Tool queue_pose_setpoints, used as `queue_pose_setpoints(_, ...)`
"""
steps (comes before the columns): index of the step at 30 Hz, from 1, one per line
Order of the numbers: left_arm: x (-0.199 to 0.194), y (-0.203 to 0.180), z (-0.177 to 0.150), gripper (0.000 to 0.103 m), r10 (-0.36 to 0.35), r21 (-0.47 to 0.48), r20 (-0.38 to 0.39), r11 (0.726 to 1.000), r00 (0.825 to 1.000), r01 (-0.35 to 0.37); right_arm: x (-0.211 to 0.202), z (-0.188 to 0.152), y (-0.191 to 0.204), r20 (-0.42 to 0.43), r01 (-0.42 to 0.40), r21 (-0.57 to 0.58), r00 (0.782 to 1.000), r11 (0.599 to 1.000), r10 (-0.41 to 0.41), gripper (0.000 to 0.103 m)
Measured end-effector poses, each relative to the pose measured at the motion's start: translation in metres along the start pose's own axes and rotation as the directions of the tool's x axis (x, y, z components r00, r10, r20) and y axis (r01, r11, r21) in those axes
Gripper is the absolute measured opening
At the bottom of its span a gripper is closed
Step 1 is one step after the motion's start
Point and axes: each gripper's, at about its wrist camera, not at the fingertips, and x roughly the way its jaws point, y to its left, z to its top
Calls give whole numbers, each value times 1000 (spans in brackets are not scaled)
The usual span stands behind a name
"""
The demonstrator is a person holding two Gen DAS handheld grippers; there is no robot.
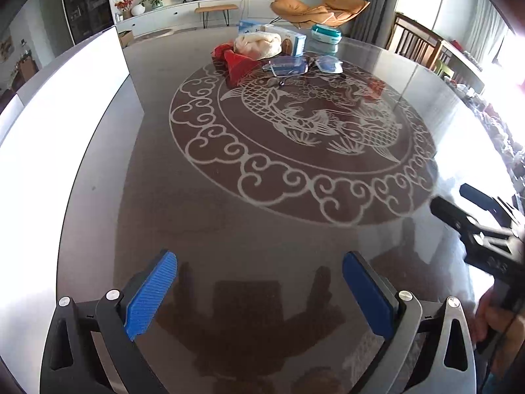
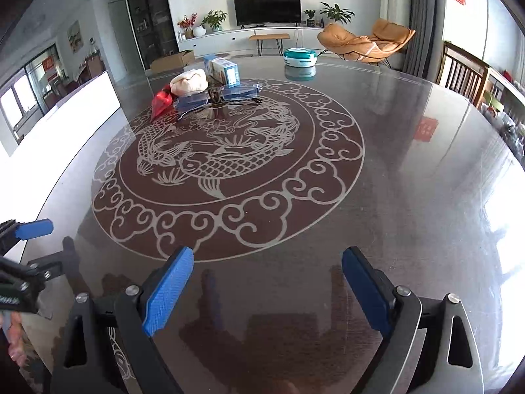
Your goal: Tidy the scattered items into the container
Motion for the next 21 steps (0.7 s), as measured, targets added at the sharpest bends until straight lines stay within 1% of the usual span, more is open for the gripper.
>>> queue_pose_setpoints(3,9,2,10,102,-1,-15,-18,1000,1000,1,2,0,0,-2,5,6,1000,1000,-5,93)
queue_pose_setpoints(7,19,2,24,103,20,-23,-8,1000,1000,-20,5,-1,-4,-6,-3,30,1000,1000,3,93)
queue_pose_setpoints(10,29,0,35,103,55,-7,-4,998,998,-55,7,-1,-6,-14,-10,46,1000,999,10,93)
queue_pose_setpoints(15,40,3,55,103,57,-13,5,998,998,-57,6,-1,-3,-19,1,37,1000,999,0,93)
queue_pose_setpoints(21,57,17,89,103,54,-12,8,998,999,-54,7,-1,-3,-21,5,32,1000,999,-5,93)
